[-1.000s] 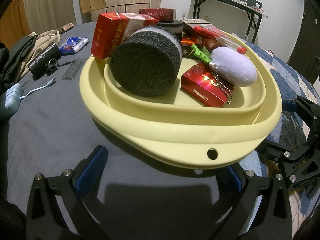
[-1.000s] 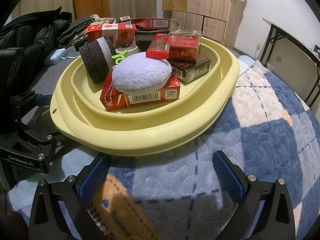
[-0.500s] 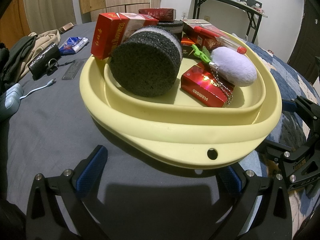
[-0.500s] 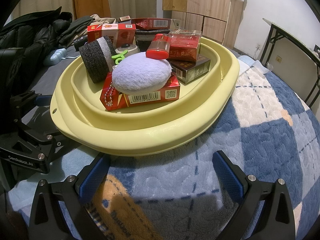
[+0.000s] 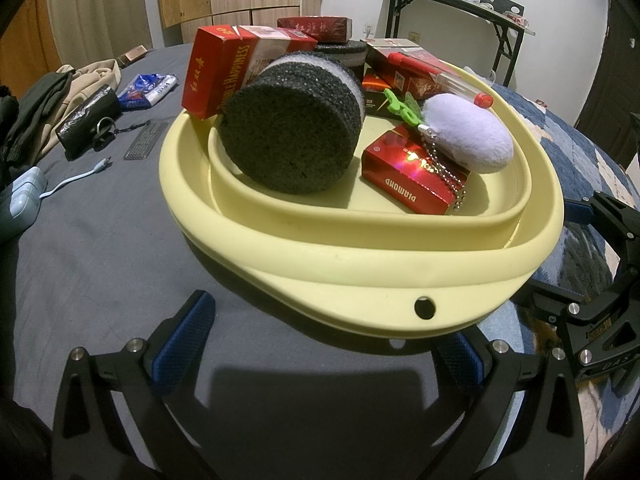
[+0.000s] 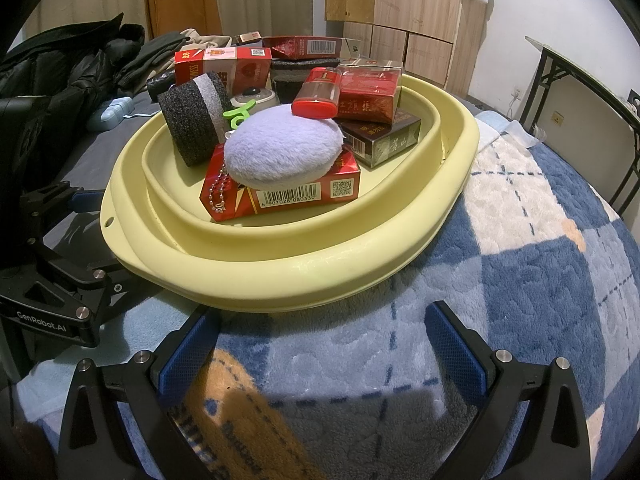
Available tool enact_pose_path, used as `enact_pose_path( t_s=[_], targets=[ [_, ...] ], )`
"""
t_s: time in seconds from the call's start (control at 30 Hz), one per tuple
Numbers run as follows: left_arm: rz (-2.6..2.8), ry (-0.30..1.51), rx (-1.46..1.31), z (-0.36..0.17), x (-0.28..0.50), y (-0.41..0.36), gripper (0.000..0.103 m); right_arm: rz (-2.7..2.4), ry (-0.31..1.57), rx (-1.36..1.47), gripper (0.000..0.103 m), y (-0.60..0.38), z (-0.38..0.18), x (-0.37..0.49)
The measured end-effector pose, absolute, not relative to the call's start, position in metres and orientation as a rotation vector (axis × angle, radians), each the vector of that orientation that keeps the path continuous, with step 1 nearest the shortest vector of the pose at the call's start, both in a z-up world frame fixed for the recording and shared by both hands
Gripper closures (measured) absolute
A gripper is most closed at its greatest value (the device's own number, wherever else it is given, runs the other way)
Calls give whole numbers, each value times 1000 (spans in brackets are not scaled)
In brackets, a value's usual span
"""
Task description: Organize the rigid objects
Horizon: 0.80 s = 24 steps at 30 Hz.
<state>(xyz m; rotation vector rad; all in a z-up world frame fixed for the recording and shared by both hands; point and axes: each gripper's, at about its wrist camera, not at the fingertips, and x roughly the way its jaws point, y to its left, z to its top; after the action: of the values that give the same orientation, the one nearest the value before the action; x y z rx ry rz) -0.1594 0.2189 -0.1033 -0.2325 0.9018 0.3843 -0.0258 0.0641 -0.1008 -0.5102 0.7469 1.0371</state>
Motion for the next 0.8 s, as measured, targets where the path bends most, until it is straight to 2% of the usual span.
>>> enact_pose_path(
  t_s=[0.8],
  targets=[
    [384, 902, -232, -103, -159, 219, 0, 1037, 747, -510, 0, 64, -101, -26]
  ],
)
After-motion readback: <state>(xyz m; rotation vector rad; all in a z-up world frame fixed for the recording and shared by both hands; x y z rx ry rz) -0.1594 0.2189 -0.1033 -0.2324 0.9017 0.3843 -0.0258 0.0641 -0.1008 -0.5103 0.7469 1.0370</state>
